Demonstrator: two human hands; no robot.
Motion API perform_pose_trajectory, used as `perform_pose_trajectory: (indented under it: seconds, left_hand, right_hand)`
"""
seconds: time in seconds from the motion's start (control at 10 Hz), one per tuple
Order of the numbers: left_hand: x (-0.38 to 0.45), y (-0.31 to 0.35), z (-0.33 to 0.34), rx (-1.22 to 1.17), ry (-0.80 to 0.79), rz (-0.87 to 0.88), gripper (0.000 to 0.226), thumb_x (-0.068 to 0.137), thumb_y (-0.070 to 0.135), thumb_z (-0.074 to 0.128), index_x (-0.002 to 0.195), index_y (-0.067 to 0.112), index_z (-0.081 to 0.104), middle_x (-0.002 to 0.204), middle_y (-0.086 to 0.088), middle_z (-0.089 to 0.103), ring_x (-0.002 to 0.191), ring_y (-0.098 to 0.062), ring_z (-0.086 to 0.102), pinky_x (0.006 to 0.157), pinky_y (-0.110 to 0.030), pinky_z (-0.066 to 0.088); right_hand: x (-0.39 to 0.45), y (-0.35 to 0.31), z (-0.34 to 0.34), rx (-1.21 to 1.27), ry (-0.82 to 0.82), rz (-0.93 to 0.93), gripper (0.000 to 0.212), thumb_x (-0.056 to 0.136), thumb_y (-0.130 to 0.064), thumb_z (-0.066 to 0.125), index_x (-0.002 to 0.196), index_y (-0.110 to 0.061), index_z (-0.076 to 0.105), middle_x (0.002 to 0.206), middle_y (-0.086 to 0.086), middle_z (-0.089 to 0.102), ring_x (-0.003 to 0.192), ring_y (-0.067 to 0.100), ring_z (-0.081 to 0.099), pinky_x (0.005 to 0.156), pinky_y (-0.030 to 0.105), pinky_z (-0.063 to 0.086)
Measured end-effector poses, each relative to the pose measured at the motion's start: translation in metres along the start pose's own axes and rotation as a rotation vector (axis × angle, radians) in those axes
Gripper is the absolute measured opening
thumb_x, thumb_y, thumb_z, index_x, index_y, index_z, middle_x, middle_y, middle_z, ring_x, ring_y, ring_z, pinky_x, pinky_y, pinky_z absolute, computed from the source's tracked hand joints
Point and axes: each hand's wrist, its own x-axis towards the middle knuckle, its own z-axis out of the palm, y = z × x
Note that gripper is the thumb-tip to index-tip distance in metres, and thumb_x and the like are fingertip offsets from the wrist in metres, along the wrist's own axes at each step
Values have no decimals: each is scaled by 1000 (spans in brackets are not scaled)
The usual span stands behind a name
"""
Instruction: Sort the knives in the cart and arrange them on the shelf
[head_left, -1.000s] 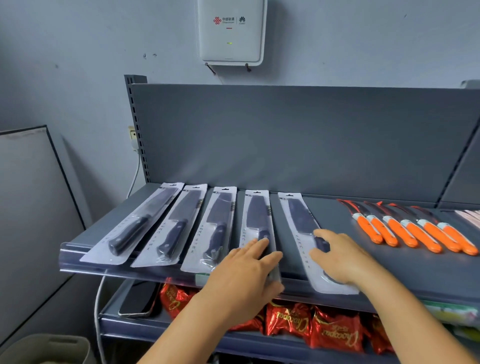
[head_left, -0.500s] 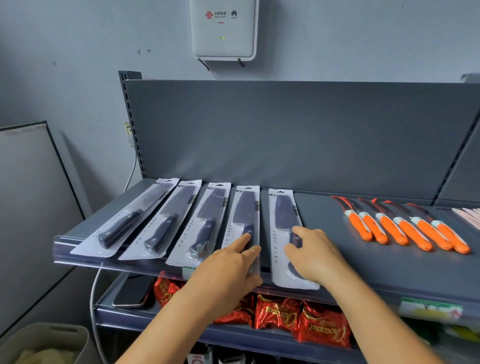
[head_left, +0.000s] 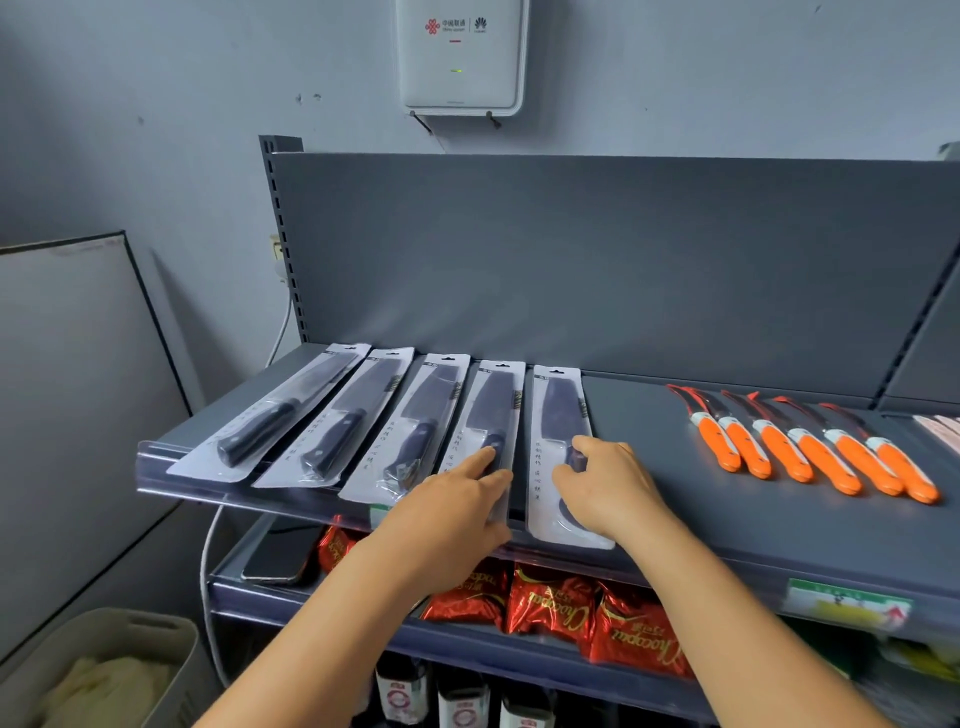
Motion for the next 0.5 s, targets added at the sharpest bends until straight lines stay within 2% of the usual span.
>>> perform_pose_trajectory:
  seconds: [0.1, 0.2, 0.3, 0.4, 0.5]
  left_hand:
    - [-1, 2, -2, -4, -9, -1, 58, 98, 33, 47, 150, 25, 24, 160, 12, 0, 131, -23, 44, 104, -36, 40]
    - [-3, 2, -3, -28, -18, -3, 59, 98, 34, 47, 151, 25, 21, 160, 13, -2, 132, -20, 43, 105, -35, 39]
    - [-6, 0, -3, -39, -15, 4, 65, 97, 37, 48, 152, 26, 16, 160, 13, -4, 132, -18, 44, 104, -33, 39]
    - [-8, -2, -5, -71, 16, 12, 70, 95, 42, 49, 153, 28, 12, 160, 13, -2, 134, -16, 40, 107, -32, 35]
    - [-21, -4, -14, -127, 128, 27, 66, 96, 43, 48, 152, 30, 15, 159, 13, 7, 138, -11, 34, 111, -29, 30]
  right_hand:
    - [0, 1, 0, -3, -8, 0, 27, 89, -27, 45, 66, -21, 33, 97, 9, 47, 62, 21, 40, 50, 27, 28]
    - [1, 1, 1, -17, -22, -8, 30, 92, -38, 42, 67, -23, 32, 106, 11, 50, 73, 27, 46, 61, 29, 35]
    - [-2, -1, -3, -29, -53, -12, 33, 93, -51, 35, 84, -20, 43, 114, 12, 53, 90, 31, 54, 77, 36, 43]
    - [-8, 3, -8, -9, -54, -14, 36, 93, -52, 32, 97, -20, 47, 115, 9, 53, 98, 30, 55, 80, 36, 44]
    - [-21, 7, -21, 31, -12, -65, 30, 93, -51, 34, 78, -27, 43, 107, 4, 50, 87, 23, 48, 72, 33, 38]
